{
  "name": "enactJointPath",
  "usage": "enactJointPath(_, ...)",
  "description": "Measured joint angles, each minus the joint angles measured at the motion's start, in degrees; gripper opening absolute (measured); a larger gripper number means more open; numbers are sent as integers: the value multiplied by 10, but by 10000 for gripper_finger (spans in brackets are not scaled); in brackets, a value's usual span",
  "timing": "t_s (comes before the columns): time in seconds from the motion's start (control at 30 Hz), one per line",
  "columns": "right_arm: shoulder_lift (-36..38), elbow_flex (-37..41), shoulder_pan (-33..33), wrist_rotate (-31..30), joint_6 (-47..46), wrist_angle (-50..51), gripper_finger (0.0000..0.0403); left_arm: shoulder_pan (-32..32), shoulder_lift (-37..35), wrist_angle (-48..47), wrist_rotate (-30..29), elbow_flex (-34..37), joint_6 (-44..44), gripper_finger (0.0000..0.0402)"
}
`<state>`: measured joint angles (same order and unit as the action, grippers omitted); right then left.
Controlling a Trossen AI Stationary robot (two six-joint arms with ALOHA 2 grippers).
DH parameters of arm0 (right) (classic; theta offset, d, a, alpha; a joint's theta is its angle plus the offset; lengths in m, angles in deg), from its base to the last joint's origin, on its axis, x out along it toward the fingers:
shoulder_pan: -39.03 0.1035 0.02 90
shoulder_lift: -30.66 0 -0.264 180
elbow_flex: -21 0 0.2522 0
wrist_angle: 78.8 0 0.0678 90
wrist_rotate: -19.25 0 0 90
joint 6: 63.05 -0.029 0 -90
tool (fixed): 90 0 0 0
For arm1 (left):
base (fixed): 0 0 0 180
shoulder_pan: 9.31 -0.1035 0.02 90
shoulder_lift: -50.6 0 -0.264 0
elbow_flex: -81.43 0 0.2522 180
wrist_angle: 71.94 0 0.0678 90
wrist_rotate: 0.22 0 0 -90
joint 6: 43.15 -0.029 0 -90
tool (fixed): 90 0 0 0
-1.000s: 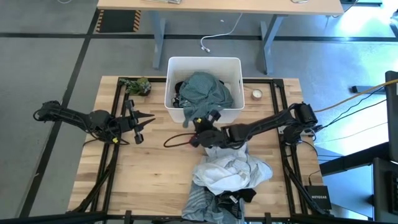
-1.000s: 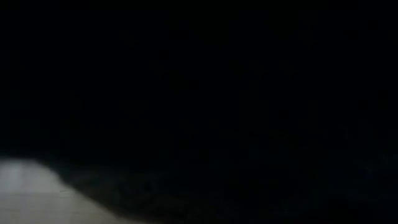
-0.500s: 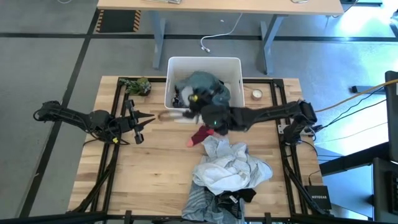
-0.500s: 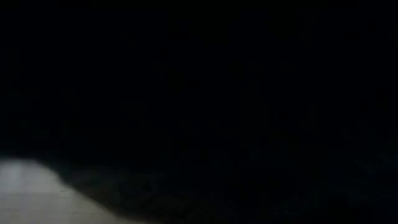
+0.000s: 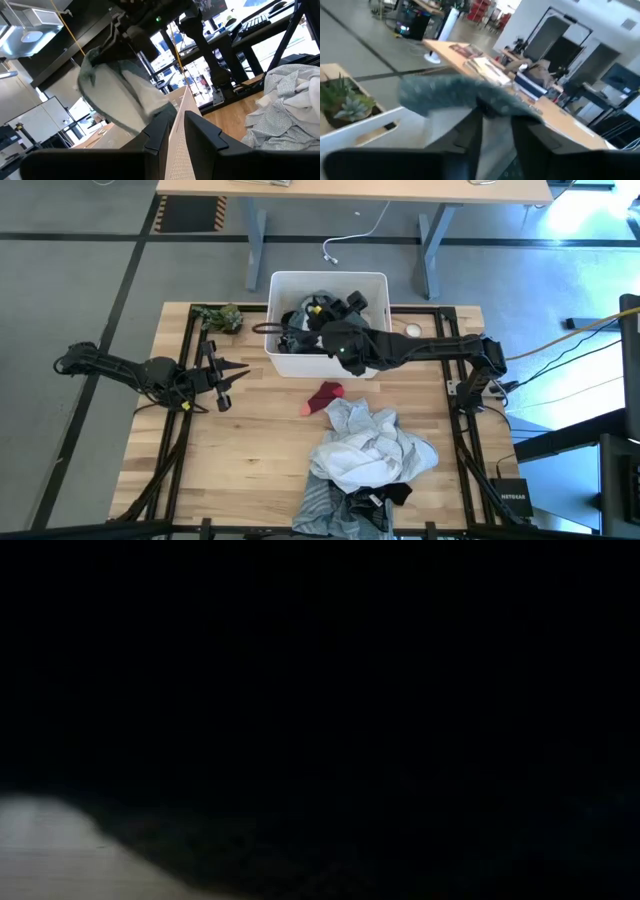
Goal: Sort clothes
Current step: Put the blue patterned shirt into the white laundry bin
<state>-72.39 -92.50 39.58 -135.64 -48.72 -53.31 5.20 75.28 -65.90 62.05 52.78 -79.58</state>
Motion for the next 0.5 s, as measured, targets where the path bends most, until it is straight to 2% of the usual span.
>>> enactJointPath(0.1,1,0,-2,28,-52,48,163,0,0,0,0,0,2,56)
enactJointPath(0.27,6,-5,-2,122,-186,179,227,0,0,0,0,0,5,56)
enactJointPath(0.4,8,-33,-23,228,-324,312,247,0,0,0,0,0,6,56)
enactJointPath(0.5,8,-52,-30,273,-366,376,250,0,0,0,0,0,6,56)
